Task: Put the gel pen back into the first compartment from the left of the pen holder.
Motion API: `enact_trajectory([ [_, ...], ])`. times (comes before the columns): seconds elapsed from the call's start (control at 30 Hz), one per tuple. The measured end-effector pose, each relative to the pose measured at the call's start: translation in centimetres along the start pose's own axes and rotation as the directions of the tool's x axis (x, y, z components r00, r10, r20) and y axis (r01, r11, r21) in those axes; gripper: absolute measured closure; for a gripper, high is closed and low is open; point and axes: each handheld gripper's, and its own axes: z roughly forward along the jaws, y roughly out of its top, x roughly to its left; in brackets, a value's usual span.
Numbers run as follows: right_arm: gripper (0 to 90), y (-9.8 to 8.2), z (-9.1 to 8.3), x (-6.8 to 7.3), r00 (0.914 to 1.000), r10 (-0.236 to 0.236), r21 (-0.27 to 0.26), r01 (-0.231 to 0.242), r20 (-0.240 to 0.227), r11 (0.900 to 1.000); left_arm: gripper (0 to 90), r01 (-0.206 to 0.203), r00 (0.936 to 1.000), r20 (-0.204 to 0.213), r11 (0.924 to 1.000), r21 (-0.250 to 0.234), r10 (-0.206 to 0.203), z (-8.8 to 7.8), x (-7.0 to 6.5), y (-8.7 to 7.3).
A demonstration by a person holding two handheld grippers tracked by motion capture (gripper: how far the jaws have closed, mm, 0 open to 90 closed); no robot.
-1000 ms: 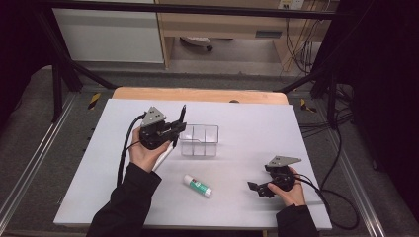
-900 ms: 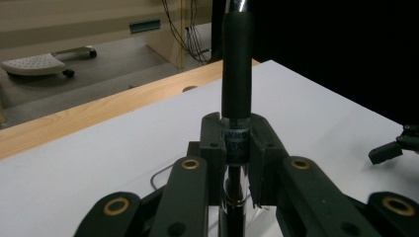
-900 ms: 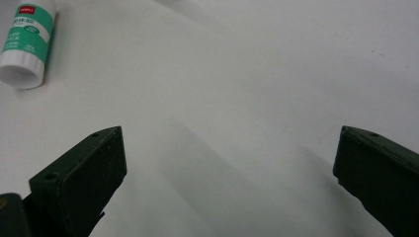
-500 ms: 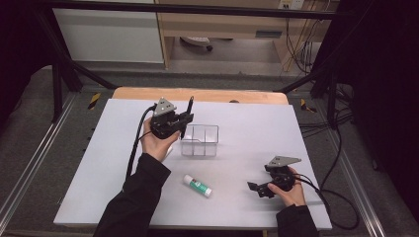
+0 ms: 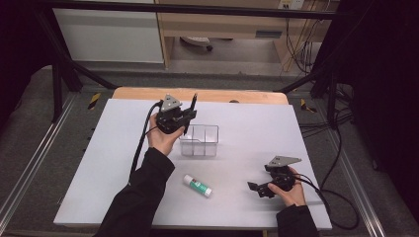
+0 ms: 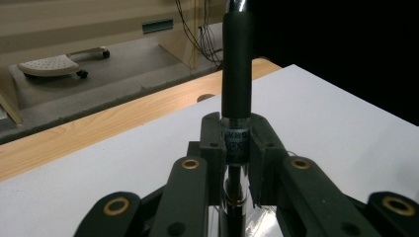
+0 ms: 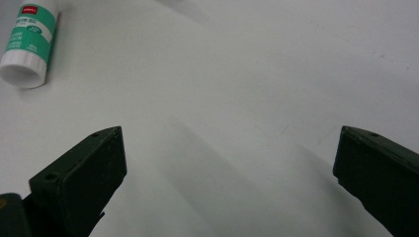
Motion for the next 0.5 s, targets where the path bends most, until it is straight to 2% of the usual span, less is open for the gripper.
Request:
enact_trajectory([
  [0.5, 0.4, 0.01, -0.05, 0.03, 1.0000, -0.001, 0.003, 0.001, -0.003, 1.000, 78.3, -0.012, 0.9998, 0.013, 0.9993, 0.034, 0.011, 0.91, 0.14, -0.96],
])
